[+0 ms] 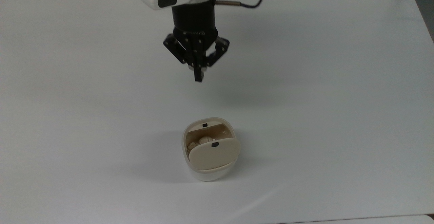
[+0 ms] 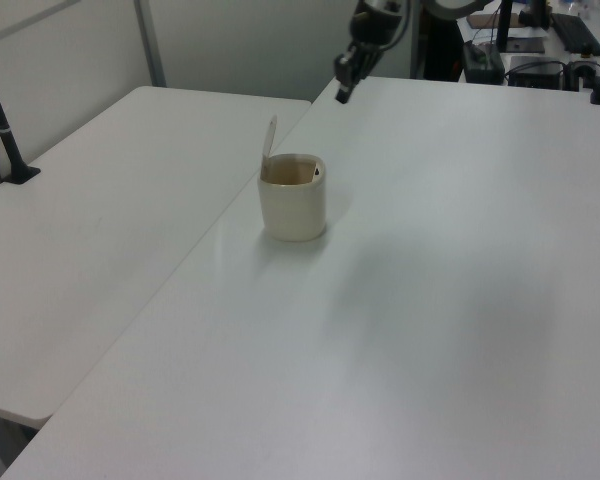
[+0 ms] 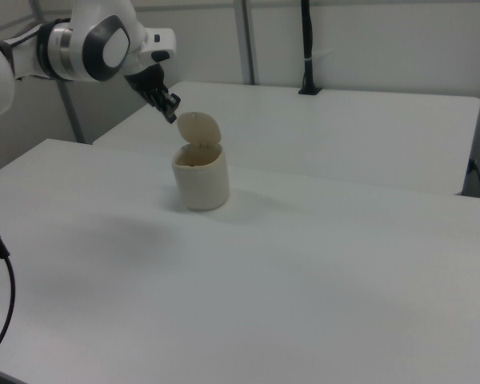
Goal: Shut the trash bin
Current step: 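Move the gripper down toward the raised lid of the cream bin, then push the raised lid with the gripper fingers toward the bin opening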
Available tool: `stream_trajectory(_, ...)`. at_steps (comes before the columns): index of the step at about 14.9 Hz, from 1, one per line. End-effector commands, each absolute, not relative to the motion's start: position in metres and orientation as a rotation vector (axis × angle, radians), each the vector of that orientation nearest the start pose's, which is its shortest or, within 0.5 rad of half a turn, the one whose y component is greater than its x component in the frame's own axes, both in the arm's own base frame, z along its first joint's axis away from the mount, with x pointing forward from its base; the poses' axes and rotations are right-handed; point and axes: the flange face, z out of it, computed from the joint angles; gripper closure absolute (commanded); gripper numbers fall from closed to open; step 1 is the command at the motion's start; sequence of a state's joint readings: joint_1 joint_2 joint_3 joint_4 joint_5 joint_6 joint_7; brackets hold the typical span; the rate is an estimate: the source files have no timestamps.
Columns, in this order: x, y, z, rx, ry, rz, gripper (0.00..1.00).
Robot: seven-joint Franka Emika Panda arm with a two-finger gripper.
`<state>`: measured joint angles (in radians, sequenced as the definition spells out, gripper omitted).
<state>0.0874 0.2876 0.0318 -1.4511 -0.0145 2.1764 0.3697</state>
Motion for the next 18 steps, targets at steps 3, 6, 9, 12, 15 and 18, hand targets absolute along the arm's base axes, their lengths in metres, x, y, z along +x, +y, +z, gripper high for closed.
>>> stream_trajectory(3,0.713,0.102,0.581,-2.533,0.897,-0.870,1.00)
stream_trajectory(6,0.726,0.107,0.571,-2.390,0.986,-0.937,1.00)
stream_trajectory(9,0.740,0.112,0.547,-2.307,1.045,-1.010,1.00)
stream_trajectory(12,0.747,0.120,0.525,-2.282,1.062,-1.044,1.00)
stream_trajectory(15,0.747,0.125,0.517,-2.294,1.061,-1.031,1.00)
stream_trajectory(18,0.745,0.124,0.501,-2.333,1.062,-1.016,1.00)
